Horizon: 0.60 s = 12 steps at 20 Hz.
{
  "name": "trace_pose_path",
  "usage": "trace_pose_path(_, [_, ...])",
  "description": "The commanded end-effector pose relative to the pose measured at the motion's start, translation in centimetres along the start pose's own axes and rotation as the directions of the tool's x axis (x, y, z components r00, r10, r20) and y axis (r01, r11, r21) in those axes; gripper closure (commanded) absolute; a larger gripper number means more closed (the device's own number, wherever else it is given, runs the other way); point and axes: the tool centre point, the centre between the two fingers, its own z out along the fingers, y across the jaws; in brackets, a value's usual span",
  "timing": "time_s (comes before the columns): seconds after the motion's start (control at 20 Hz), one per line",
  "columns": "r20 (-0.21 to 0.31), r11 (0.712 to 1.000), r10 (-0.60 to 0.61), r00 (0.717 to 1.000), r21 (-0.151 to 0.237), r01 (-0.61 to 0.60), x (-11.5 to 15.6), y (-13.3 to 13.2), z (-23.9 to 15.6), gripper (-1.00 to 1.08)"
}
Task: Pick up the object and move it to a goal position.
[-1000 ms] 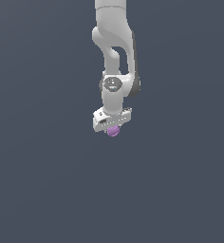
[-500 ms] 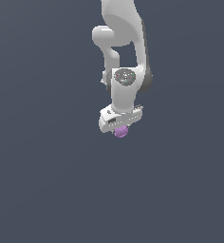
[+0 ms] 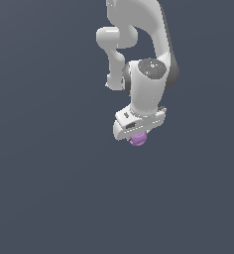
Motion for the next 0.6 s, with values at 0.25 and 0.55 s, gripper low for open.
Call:
trace_pose_path(0.25, [0.001,1.000,0.001,1.000,0.000,-0.001,2.3,-0.7,-2.1,1.08])
trace_pose_path(0.55, [0.001,1.000,0.001,1.000,0.000,-0.001,2.8,-0.8,-2.5,1.08])
